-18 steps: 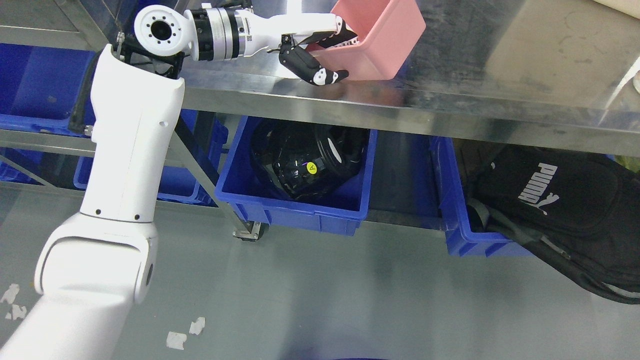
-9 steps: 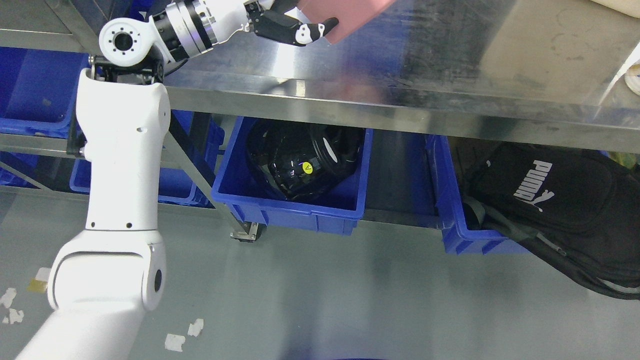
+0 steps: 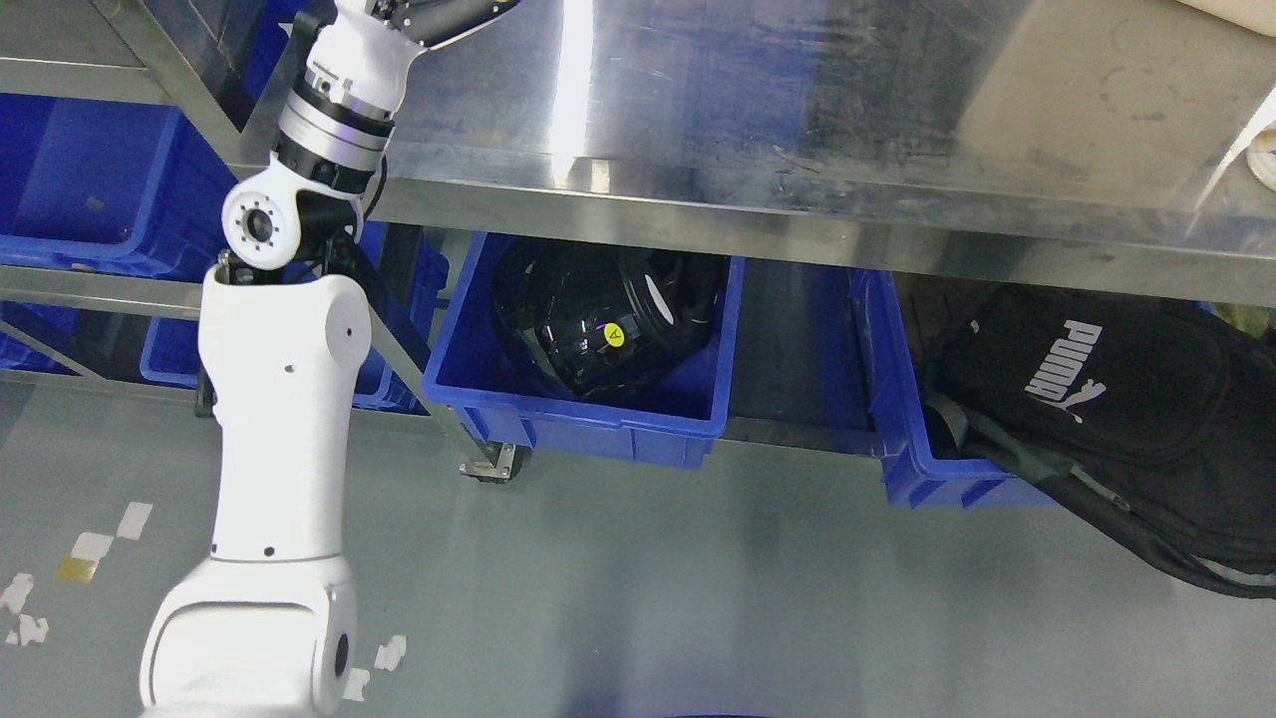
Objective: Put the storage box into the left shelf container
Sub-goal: 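Lift the pink box up with the left hand while turning away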
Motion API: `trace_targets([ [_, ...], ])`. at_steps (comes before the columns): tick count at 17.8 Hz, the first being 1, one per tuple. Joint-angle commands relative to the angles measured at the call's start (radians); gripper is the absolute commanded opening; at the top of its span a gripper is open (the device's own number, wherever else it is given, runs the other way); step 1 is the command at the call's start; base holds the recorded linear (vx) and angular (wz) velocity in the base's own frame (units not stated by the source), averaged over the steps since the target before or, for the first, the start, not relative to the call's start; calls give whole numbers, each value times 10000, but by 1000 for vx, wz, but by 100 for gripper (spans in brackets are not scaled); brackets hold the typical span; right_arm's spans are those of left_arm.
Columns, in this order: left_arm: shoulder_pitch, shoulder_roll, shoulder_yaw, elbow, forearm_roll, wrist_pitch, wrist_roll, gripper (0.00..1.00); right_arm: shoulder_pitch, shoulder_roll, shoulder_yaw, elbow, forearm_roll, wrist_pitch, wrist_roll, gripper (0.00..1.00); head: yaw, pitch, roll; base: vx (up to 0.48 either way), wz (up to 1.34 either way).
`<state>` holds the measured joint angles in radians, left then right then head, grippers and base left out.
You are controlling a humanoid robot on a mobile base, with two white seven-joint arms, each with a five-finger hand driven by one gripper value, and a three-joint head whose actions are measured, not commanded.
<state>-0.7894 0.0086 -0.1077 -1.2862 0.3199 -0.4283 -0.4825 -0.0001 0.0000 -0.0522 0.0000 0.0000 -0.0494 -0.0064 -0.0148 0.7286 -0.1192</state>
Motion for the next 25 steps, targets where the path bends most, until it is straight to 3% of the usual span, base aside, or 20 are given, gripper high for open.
trace_targets([
  [1, 2368, 88, -2035, -3885, 483, -563, 3196, 1, -30, -175, 0, -174, -215, -12, 34, 100, 0, 0, 0, 0, 0],
  [8, 3935, 88, -2052, -3935, 513, -1255, 3122, 1, -30, -175, 0, -174, -215, 3, 34, 100, 0, 1, 0, 6, 119],
  [25, 4273, 88, -2512, -3904, 1066, -994, 3122, 2, -45, -175, 0, -174, -215, 3, 34, 100, 0, 12, 0, 111, 965],
])
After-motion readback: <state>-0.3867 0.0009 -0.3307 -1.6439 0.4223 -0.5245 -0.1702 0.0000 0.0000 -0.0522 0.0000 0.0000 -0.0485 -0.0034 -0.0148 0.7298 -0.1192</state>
